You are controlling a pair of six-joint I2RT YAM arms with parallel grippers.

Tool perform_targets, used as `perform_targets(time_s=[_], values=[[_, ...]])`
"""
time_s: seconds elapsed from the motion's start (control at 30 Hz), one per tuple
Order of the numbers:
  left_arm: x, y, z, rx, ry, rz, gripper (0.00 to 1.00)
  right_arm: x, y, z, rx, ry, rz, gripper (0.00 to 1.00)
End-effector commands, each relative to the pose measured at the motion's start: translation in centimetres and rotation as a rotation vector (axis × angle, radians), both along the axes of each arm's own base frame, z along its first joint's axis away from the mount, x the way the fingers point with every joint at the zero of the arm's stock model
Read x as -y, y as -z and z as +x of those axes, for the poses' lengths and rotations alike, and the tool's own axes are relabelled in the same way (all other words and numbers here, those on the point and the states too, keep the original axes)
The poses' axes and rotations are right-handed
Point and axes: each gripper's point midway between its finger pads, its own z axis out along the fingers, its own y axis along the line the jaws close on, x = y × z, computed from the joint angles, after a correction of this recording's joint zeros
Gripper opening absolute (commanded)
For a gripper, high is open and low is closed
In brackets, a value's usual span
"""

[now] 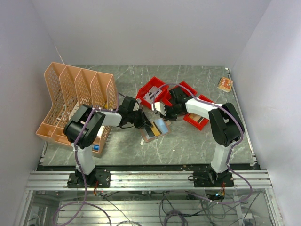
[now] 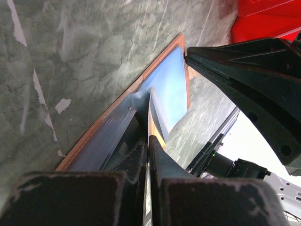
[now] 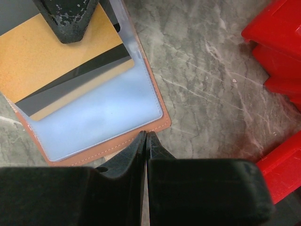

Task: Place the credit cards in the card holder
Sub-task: Insert the credit card into the card holder.

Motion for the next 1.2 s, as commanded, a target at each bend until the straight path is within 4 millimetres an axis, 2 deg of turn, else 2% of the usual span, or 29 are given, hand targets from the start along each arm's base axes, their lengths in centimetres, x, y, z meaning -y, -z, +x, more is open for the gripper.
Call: perform_targets(time_s=[0.0, 0.07, 0.13, 0.37, 0.53, 0.63, 0.73, 0.83, 0.93, 1.03, 1.17], values=[[-2.6, 3.7, -2.9, -0.138, 0.009, 0.135, 0.07, -0.8, 1.2, -0.5, -0.031, -0.011, 0.004, 0.04], [-2.6, 3.8, -2.9, -0.143, 0.009, 0.132, 0.07, -0.9, 1.2, -0.5, -0.034, -0.009, 0.008, 0.03], [-2.4, 4.0, -2.8, -0.150, 0.010, 0.127, 0.07, -1.8, 1.1, -1.2, -0.037, -0.032, 0.013, 0.03], [-2.1, 4.3, -2.3, -0.153, 0.002, 0.114, 0.08, -2.4, 1.0, -1.6, -0.047, -0.040, 0.030, 0.04], [-2.0, 4.3, -2.2, -0.154, -0.003, 0.105, 0.09, -2.3, 0.5, -0.9, -0.032, -0.008, 0.018, 0.07], [-2.1, 4.3, -2.4, -0.152, -0.005, 0.105, 0.10, -2.0, -1.2, 0.2, -0.002, 0.031, 0.026, 0.17], [-2.2, 4.4, -2.6, -0.152, -0.006, 0.106, 0.11, -1.7, -4.0, 0.7, 0.044, 0.043, 0.056, 0.27], [-2.3, 4.5, -2.5, -0.150, -0.006, 0.107, 0.16, -2.4, -6.7, -1.2, 0.051, -0.038, 0.135, 0.30], [-2.3, 4.4, -2.5, -0.146, -0.002, 0.111, 0.19, -4.1, -8.8, -5.6, 0.001, -0.230, 0.290, 0.28], [-2.4, 4.2, -2.5, -0.140, -0.003, 0.116, 0.21, -5.7, -8.7, -8.6, -0.031, -0.340, 0.345, 0.15], [-2.4, 4.2, -2.5, -0.139, -0.003, 0.112, 0.22, -7.8, -6.5, -10.3, -0.044, -0.392, 0.269, 0.04]])
